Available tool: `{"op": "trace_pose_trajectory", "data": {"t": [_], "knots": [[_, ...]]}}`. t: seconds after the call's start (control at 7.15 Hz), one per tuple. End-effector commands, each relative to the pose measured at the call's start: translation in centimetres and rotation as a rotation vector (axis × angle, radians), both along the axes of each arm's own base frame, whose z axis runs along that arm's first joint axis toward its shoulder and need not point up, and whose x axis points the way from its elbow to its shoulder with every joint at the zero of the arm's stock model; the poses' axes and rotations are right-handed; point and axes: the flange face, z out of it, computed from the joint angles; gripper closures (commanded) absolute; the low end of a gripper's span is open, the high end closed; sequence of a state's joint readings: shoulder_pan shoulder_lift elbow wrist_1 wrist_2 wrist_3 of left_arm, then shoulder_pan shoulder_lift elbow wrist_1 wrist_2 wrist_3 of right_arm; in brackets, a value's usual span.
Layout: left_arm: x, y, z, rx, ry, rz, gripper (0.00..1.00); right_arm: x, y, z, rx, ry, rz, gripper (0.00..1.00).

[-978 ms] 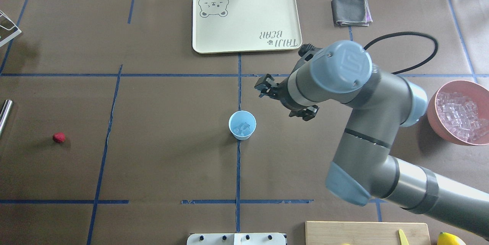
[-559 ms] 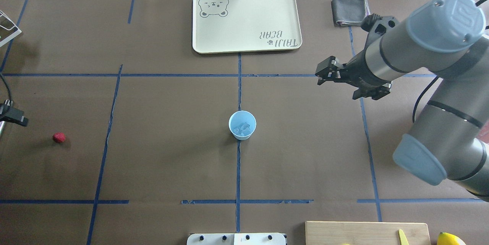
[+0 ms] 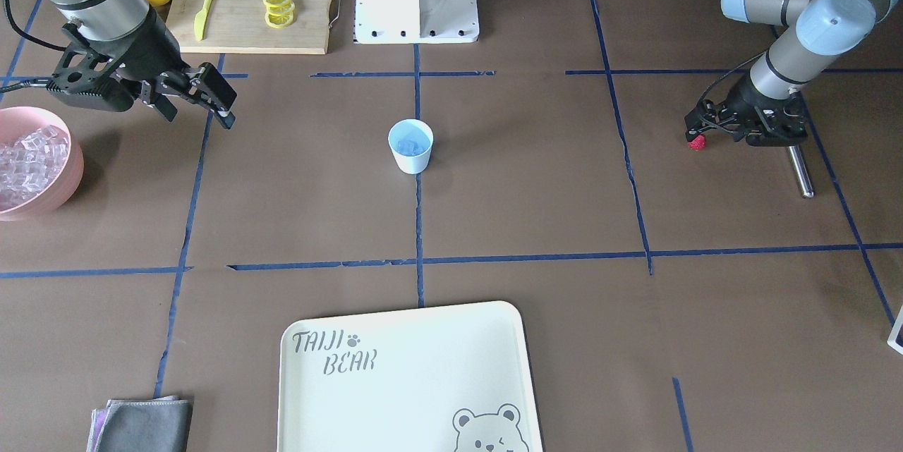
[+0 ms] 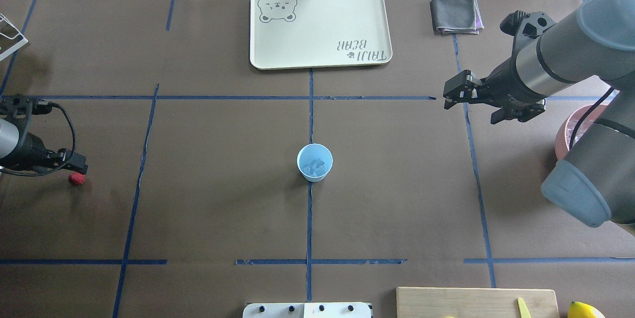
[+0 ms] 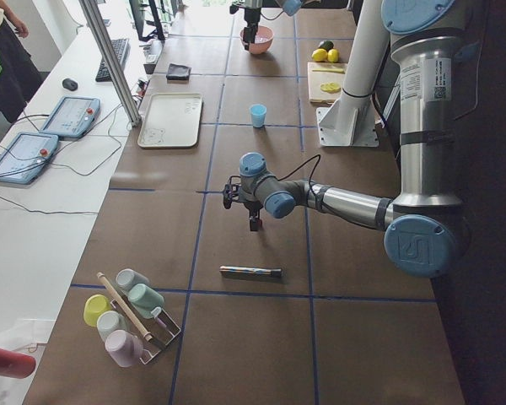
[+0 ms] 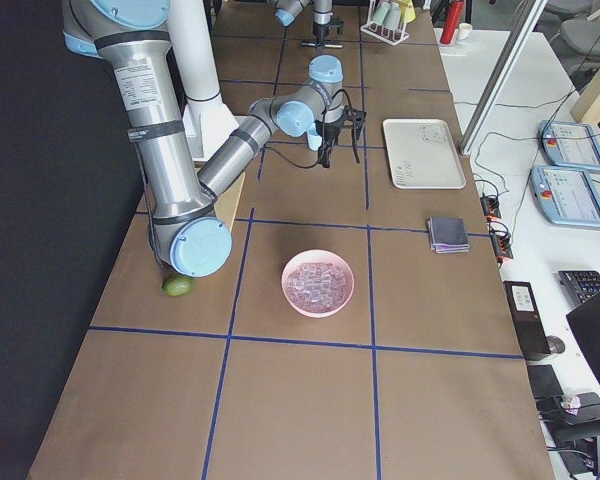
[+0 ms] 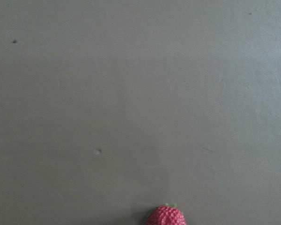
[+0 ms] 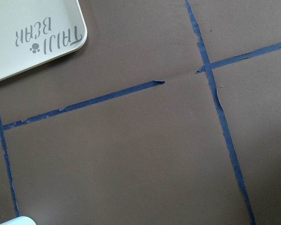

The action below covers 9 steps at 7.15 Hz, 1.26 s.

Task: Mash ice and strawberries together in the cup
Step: 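Grasp the red strawberry with the left gripper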

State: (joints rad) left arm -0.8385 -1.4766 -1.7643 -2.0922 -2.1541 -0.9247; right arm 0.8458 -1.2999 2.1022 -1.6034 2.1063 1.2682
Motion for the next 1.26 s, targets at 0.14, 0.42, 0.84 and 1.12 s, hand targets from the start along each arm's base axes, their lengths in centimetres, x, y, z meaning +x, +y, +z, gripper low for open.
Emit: {"op": "trace_pose_trajectory", "data": {"t": [0.14, 0.42, 0.84, 1.12], "knots": [[1.9, -0.4, 1.7, -0.023, -0.022, 0.019, 0.01, 0.0, -0.1, 0.3, 0.0, 0.004, 0.001, 0.01], [2.1, -0.4, 1.3, -0.022, -0.016, 0.021, 0.01, 0.0, -0.1, 0.4, -0.001, 0.005, 0.001, 0.01], [2.2, -0.3, 1.5, -0.028, -0.016, 0.029, 0.8, 0.1, 0.1, 0.1, 0.002, 0.001, 0.002, 0.01], [2.1, -0.3, 0.1, -0.012, 0.005, 0.026, 1.0, 0.2, 0.1, 0.0, 0.002, -0.002, 0.001, 0.01]]}}
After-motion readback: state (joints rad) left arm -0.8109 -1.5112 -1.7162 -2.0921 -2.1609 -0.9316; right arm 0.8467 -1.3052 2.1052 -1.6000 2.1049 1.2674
